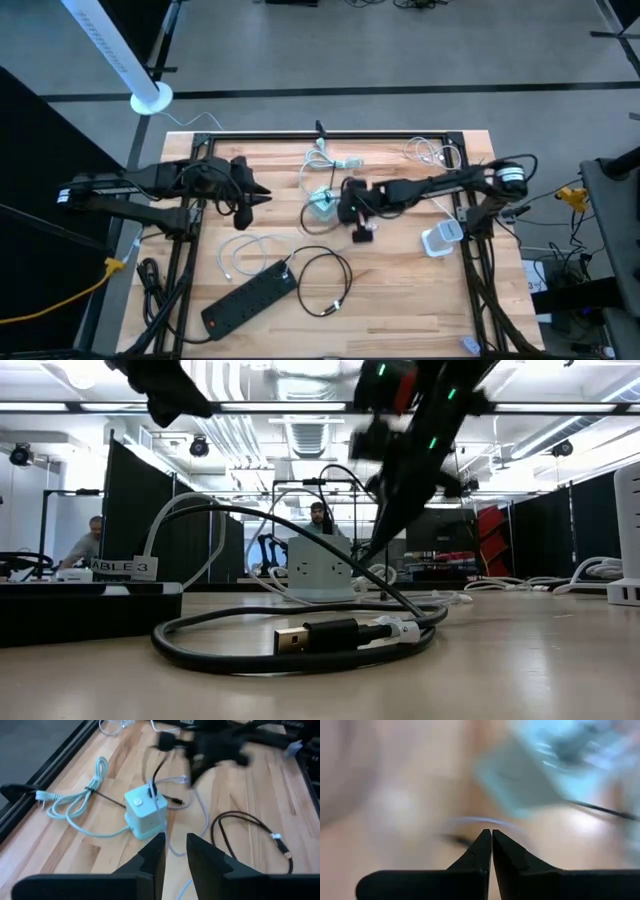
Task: Insert USB
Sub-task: Insert the white charger cable into the purple charger adapter
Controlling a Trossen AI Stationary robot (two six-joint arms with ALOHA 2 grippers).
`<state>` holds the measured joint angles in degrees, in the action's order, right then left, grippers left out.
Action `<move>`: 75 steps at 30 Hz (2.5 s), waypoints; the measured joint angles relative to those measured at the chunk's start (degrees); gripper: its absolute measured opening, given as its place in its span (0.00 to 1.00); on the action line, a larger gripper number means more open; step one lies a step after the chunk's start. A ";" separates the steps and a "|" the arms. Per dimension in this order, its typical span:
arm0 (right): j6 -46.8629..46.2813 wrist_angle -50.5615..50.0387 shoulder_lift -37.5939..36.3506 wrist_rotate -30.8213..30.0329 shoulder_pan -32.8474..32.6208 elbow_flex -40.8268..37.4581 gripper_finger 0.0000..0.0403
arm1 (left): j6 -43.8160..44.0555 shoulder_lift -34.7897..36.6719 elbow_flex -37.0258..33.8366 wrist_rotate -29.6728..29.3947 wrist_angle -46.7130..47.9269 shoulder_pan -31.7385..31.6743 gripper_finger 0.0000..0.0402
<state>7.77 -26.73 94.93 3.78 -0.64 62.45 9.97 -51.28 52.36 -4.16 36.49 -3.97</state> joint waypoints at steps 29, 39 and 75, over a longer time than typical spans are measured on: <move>-7.91 -23.06 -12.64 -5.57 7.53 -4.19 0.00 | -0.40 -0.02 0.00 -1.19 0.48 0.00 0.18; -37.64 -42.32 -23.77 -14.00 22.87 -4.24 0.20 | -5.26 -0.05 0.00 -1.53 -4.08 0.00 0.18; -25.79 -15.68 -2.78 -11.24 52.19 -4.35 0.05 | -4.28 -9.32 0.00 -6.30 -17.56 -0.05 0.18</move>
<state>-18.01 -42.41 92.15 -7.46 51.55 58.11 5.68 -60.61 52.36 -10.47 18.94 -4.02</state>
